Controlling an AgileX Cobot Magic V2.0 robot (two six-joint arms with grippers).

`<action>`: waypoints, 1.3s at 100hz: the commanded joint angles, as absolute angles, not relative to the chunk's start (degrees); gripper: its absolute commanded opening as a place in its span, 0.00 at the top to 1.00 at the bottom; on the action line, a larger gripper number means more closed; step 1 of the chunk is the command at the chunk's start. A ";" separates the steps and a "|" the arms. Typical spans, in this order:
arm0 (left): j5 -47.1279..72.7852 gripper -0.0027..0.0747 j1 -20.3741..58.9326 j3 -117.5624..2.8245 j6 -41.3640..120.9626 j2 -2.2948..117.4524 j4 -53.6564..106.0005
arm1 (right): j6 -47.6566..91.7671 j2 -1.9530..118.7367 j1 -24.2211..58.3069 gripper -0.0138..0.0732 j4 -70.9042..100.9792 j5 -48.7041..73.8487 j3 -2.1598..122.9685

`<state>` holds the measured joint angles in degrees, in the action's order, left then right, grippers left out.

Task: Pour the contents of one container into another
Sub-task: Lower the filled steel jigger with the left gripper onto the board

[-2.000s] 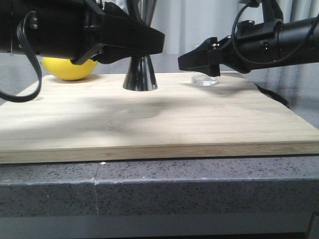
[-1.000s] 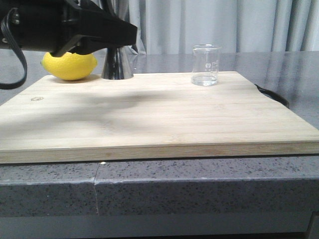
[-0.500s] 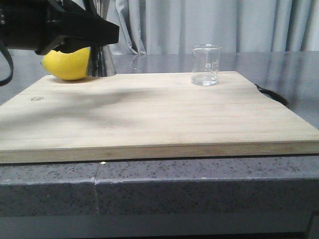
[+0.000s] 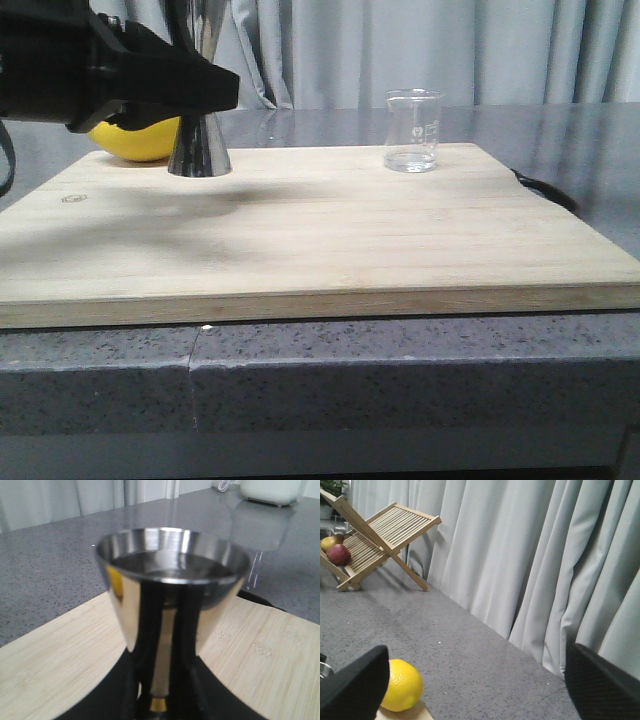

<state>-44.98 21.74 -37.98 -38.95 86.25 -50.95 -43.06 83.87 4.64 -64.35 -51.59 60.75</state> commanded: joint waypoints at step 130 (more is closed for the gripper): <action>-59.69 0.99 21.62 -39.33 -29.63 93.26 -43.50 | -44.40 81.55 4.43 0.10 -62.96 -53.71 62.62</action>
<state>-53.24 21.74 -37.97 -30.36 94.85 -45.83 -44.36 83.87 4.64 -65.22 -51.59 60.75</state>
